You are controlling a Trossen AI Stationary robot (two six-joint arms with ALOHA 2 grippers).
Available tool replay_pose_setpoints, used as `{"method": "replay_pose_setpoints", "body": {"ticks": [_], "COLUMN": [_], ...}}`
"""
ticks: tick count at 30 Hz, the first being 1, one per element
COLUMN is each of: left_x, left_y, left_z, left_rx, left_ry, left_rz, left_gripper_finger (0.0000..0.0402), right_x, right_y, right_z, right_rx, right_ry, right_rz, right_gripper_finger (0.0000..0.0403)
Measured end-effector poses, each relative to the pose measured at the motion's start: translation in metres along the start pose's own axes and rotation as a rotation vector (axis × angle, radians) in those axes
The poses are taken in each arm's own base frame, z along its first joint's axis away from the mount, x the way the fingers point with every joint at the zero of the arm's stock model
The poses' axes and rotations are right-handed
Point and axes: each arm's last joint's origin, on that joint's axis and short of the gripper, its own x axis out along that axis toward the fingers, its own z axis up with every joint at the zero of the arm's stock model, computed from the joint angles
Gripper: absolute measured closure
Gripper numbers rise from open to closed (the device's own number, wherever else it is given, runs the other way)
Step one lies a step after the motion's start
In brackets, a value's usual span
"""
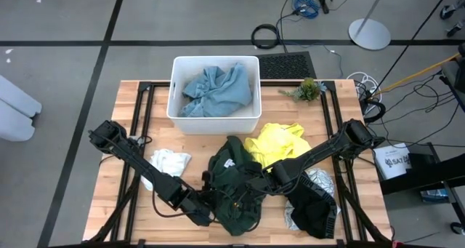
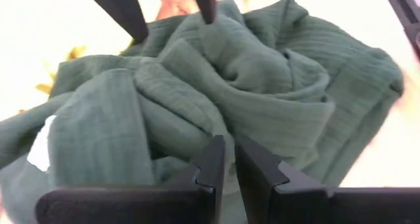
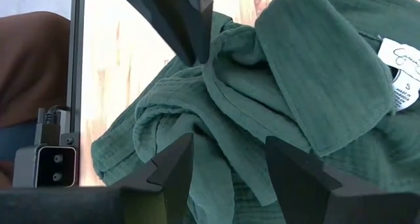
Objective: Fold laundry
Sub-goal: Fold the green shirt, then put the folded green shirt into the white laundry bin
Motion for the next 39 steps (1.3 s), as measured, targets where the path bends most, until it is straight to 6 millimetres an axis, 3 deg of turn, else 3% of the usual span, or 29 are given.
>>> {"method": "replay_pose_setpoints", "body": {"ticks": [12, 16, 23, 27, 31, 39], "left_x": [0.000, 0.012, 0.064, 0.087, 0.095, 0.096], "left_y": [-0.001, -0.006, -0.021, -0.022, -0.016, -0.015], "left_z": [0.000, -0.005, -0.030, -0.041, -0.041, -0.041], "left_rx": [0.011, 0.012, 0.063, -0.004, -0.081, -0.047], "left_ry": [0.003, 0.035, 0.148, 0.225, 0.259, 0.265], "left_rz": [-0.010, -0.035, -0.095, -0.185, -0.275, -0.288], "left_gripper_finger": [0.0193, 0.0163, 0.0154, 0.0154, 0.0154, 0.0156], "right_x": [0.000, 0.000, 0.001, 0.001, 0.001, 0.001], "right_y": [0.000, 0.000, 0.001, 0.001, 0.001, 0.001], "right_z": [0.000, 0.000, 0.001, 0.001, 0.001, 0.001], "right_rx": [-0.001, 0.000, -0.003, -0.003, -0.003, -0.002], "right_ry": [0.001, -0.002, -0.012, -0.009, -0.009, -0.010], "right_rz": [0.000, 0.001, 0.008, 0.010, 0.010, 0.011], "right_gripper_finger": [0.0225, 0.0225, 0.0225, 0.0225, 0.0225, 0.0225]}}
